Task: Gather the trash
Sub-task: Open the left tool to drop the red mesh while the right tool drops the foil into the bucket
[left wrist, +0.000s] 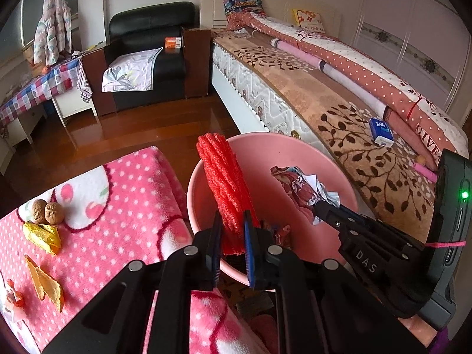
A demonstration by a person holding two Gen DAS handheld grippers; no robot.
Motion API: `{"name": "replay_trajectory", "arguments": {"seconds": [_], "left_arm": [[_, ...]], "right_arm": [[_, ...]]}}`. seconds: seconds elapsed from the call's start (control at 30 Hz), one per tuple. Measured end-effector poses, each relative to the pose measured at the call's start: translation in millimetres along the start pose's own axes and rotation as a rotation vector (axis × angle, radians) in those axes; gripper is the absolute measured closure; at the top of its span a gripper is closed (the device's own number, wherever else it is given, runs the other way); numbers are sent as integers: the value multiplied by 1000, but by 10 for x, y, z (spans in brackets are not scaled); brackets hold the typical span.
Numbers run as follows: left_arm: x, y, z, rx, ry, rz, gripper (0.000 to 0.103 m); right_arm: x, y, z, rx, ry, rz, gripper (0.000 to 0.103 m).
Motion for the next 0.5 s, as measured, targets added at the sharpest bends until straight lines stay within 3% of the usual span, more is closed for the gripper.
{"name": "replay_trajectory", "arguments": {"seconds": [0.17,0.23,0.3,0.5], "left_arm": [[-2,29,-4,32,-12,9,66],[-6,52,-26,36,-7,13,66],[-16,76,-50,37,0,16,64],[-125,179,-160,54,18,10,62]], "right_arm": [[28,-35,17,-9,-14,-11,93],[35,-30,21,-3,-19,-13,85],[47,1,20,14,-32,2,63],[3,59,-52,35,-25,7,62]]}}
Point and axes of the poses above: each gripper's, at about its wrist camera, not at the fingertips, and y roughly against the way its jaws point, z to its right, x to its top, the point moved 10 cm from there along -y, roughly the way its jaws point, and after that the axes turned 12 degrees about -y, right-handed, at the moved point
